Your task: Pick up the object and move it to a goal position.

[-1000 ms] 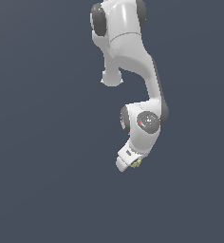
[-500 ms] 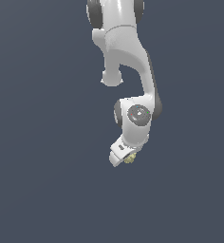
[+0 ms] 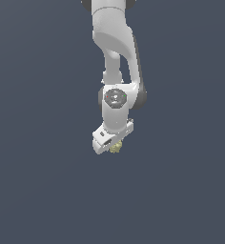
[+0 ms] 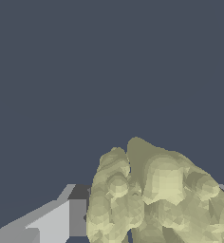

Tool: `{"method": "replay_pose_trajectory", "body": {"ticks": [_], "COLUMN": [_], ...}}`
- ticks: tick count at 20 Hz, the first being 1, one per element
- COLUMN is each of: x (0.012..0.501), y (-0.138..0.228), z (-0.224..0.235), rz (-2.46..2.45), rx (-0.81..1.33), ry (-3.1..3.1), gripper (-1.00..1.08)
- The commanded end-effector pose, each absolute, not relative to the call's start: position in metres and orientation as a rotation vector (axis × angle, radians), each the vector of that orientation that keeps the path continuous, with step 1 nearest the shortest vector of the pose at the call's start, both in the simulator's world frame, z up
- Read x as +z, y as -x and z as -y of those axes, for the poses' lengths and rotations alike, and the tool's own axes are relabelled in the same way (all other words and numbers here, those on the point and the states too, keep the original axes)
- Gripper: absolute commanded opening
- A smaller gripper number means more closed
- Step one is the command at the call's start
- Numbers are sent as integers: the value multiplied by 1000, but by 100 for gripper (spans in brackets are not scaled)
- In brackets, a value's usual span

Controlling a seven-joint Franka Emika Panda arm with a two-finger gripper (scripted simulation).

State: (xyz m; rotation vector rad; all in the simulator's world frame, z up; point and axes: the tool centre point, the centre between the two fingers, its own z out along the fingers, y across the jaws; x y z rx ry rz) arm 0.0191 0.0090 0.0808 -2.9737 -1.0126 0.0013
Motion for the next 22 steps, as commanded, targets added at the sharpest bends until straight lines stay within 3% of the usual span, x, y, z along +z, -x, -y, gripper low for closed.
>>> {"method": "replay_pose_trajectory", "body": {"ticks": [1, 22], "x": [91, 173], "y": [-4, 108], "z": [15, 212], "rz": [1012, 1011], "rx": [0, -1], "ry": [2975, 2974], "gripper": [-100, -100]}}
